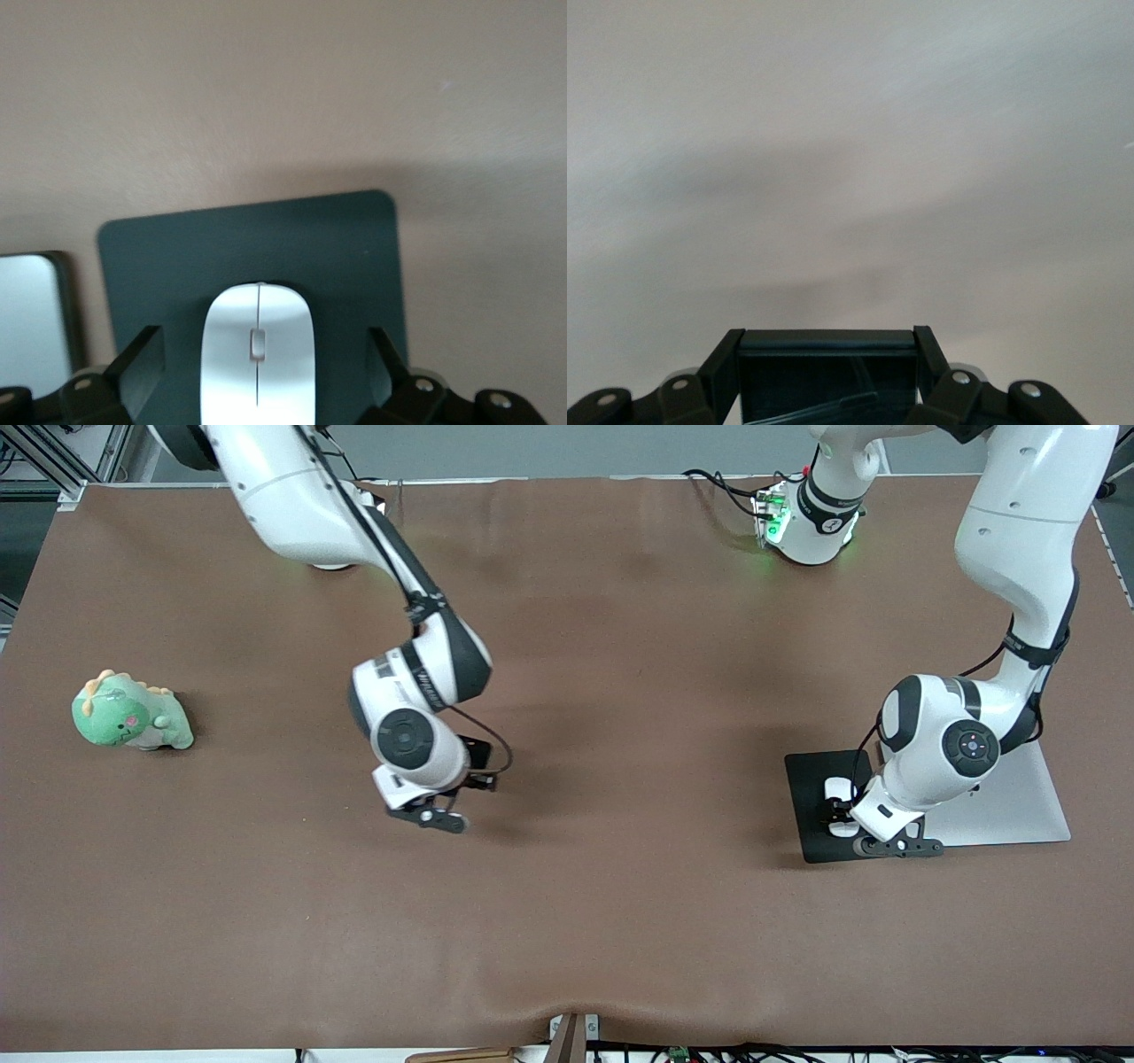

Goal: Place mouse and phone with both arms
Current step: 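Release the mouse on the pad while the right gripper carries the phone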

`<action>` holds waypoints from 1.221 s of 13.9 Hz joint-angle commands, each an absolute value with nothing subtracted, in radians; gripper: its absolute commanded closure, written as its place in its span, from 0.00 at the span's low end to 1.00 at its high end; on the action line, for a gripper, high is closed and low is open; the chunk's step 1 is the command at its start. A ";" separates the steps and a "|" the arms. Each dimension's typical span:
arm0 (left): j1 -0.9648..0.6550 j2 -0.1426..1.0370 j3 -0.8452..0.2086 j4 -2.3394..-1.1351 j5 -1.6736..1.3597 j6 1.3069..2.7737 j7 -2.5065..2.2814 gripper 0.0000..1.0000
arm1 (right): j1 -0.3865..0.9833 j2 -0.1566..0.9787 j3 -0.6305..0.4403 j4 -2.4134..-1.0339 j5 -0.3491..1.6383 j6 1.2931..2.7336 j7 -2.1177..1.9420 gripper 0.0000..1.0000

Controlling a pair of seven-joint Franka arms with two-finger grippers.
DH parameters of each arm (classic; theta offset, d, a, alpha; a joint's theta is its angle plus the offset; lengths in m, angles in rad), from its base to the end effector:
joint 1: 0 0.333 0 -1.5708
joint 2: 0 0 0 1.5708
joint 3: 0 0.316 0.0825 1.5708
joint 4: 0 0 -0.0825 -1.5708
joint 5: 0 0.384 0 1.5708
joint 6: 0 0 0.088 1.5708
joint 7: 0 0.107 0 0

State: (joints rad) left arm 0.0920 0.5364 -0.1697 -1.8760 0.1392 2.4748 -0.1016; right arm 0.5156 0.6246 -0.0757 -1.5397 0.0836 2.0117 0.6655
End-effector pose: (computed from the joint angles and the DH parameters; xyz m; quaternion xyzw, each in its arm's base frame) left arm 0.6435 -0.0439 0.2342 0.9989 -0.0280 0.0366 0.0011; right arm 0.6164 0.3036 0.2765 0.9889 -0.1273 -0.0711 0.0277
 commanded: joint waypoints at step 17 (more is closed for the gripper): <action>0.138 0.075 -0.170 -1.437 0.071 1.490 -0.083 0.00 | -0.135 0.532 -0.067 -1.852 0.034 2.171 -0.170 0.87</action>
State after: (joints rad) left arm 0.1323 0.1199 -0.1688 -1.4206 0.0866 1.5199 -0.1016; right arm -0.0951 0.5327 -0.0886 -1.8390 0.0577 2.1568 -0.1556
